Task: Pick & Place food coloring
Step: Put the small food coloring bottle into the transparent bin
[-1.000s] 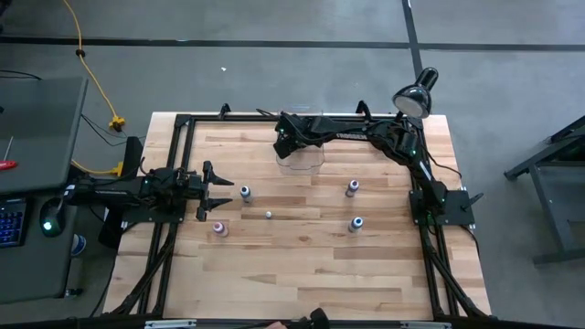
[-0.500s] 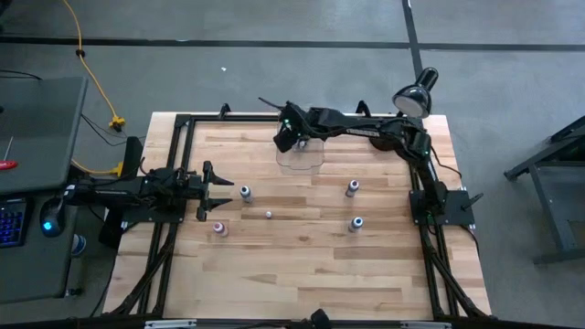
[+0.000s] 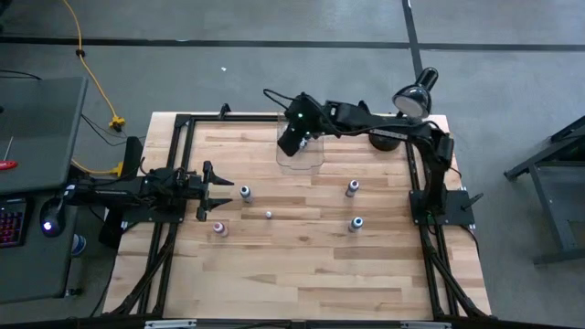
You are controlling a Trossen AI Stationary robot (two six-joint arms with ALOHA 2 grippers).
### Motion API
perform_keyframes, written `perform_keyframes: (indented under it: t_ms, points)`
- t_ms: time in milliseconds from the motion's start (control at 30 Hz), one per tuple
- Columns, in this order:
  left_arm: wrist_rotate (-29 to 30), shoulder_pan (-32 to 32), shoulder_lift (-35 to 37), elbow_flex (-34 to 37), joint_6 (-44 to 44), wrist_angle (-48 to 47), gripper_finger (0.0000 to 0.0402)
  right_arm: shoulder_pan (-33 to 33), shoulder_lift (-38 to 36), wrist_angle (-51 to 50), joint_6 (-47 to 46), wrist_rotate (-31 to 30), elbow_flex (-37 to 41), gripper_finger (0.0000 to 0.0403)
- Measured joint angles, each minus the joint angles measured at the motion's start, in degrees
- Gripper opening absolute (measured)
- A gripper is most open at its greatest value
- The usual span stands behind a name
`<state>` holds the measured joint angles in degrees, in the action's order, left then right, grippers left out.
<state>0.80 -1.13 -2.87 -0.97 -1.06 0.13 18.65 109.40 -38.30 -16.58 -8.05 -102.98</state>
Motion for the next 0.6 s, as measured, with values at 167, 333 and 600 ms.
perform_keyframes:
  t_ms: [167,333,600]
  points:
    - [0.00,0.00,0.00,-0.02,0.02,0.01,0.0239,-2.13,-2.73,0.04,3.18,6.26,0.00,0.0161]
    - [0.02,-0.01,0.00,0.00,0.01,0.01,0.0239,-5.12,-5.29,0.04,6.32,10.54,-0.04,0.0164]
    - [0.04,0.01,0.00,0.00,0.01,0.01,0.0239,-9.92,-6.84,-0.24,9.66,11.98,-0.04,0.0166]
